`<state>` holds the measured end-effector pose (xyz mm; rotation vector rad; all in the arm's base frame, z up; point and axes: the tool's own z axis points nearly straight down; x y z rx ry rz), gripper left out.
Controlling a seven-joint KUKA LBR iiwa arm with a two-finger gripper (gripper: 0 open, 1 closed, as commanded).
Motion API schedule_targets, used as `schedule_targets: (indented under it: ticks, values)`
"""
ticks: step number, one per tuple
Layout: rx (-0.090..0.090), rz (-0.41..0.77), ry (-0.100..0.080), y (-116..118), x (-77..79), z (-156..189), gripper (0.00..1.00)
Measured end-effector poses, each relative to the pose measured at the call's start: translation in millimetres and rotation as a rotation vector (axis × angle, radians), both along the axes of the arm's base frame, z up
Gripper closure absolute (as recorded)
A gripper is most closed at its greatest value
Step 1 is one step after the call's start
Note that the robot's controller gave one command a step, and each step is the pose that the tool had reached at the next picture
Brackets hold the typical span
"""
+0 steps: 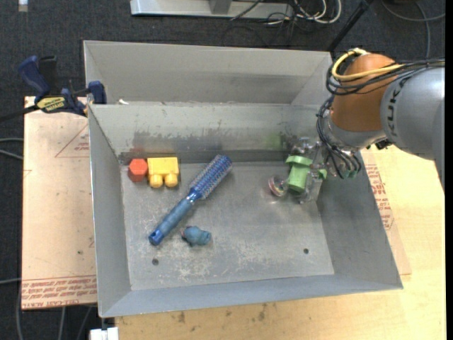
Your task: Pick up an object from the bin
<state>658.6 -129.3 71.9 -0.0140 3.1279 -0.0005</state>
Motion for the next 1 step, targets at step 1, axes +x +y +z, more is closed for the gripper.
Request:
schedule_targets:
  ticks: [1]
  values:
    - [0.0,0.0,-0.003,0.2,0.7,0.4,0.0]
